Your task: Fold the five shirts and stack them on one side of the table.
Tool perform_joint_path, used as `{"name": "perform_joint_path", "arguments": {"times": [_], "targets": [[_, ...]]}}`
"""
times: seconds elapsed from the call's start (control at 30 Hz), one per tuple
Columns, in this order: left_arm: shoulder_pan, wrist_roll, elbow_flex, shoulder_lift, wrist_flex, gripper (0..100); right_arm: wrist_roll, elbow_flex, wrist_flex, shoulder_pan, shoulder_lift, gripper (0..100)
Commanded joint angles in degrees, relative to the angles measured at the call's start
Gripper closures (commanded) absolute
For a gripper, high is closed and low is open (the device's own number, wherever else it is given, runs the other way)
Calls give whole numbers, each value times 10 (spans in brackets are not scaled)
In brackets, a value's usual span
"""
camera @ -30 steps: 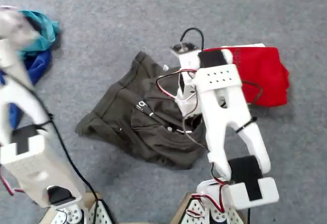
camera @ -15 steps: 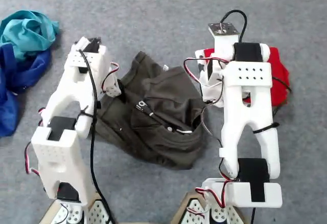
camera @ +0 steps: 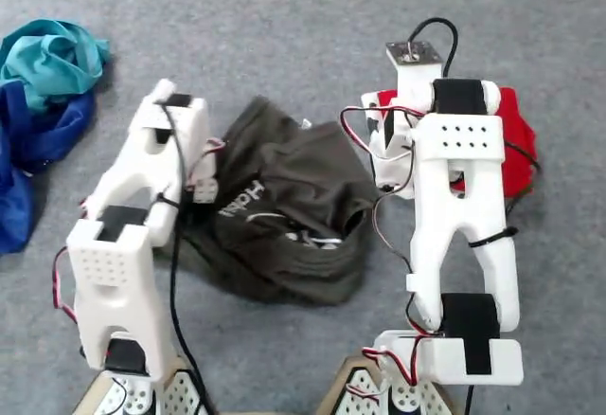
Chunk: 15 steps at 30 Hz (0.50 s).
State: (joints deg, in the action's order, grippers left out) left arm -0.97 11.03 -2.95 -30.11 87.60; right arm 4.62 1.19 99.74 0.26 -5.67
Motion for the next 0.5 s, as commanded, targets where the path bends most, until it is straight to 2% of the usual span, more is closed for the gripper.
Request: {"name": "perform_joint_path", "arguments": {"times": [0.0,0.13,0.23,0.37,0.47], "targets": [[-81,-47,1,0,34,972,-4,-27,-24,6,-21,857],[-166,-105,5,0,64,972,-4,-26,-35,-39,-20,855],[-226,-149,4,0,85,972,-7,-28,-54,-93,-6,854],[-307,-211,0,0,111,972,-50,-33,-98,-173,38,853],[-365,-256,0,0,127,972,-55,-80,-108,-237,87,853]]}}
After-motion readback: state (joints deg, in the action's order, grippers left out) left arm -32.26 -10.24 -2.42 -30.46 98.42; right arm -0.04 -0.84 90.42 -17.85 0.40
